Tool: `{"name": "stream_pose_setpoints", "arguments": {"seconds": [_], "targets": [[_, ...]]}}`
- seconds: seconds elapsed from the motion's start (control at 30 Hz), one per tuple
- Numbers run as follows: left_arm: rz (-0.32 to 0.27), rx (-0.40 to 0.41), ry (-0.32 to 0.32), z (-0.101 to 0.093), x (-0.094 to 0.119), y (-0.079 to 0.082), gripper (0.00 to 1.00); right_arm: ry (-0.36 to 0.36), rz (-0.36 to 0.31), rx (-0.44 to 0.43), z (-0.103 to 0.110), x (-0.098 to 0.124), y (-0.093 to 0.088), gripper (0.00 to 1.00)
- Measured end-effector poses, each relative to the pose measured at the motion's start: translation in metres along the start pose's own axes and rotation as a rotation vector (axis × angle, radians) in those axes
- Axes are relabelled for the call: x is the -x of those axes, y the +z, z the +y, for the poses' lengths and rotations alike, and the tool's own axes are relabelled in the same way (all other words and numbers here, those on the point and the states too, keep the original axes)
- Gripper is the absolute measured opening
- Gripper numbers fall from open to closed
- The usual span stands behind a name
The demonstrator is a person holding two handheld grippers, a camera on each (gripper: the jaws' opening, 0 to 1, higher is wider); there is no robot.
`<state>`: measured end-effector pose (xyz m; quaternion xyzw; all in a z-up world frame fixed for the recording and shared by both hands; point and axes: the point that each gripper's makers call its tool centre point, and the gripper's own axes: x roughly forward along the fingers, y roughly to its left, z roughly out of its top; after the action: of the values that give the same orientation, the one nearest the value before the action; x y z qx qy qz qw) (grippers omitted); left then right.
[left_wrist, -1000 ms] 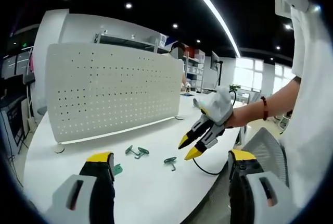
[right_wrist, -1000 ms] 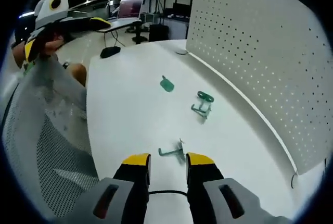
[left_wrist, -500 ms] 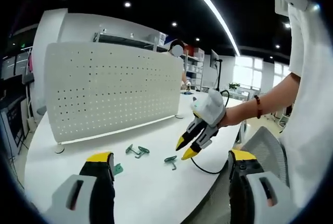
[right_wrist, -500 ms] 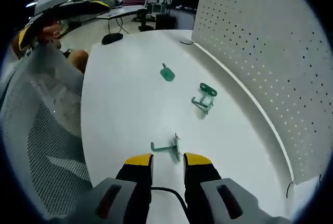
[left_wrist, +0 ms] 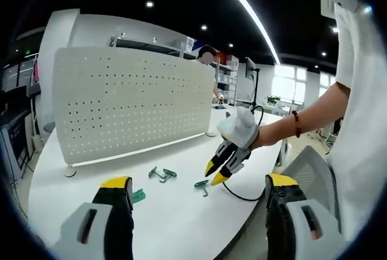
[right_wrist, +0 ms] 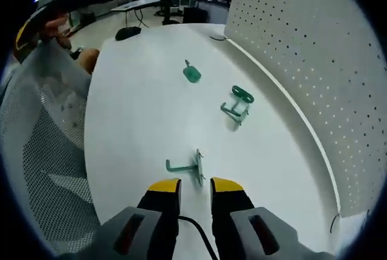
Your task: Insert the hook assembly into the mounting plate slot until the hook locks in place.
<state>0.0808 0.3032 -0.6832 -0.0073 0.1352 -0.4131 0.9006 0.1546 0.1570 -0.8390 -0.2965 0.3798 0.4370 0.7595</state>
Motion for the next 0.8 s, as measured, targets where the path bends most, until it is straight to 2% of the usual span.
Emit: {"name": "stream_pose_setpoints", "arguments": {"seconds": [0.8], "targets": [[0.007, 0.022, 0.024, 0.005, 0.003, -0.004, 0.91, 0.019, 0.052, 0.044, -0.004, -0.016, -0.005, 0.11]]}}
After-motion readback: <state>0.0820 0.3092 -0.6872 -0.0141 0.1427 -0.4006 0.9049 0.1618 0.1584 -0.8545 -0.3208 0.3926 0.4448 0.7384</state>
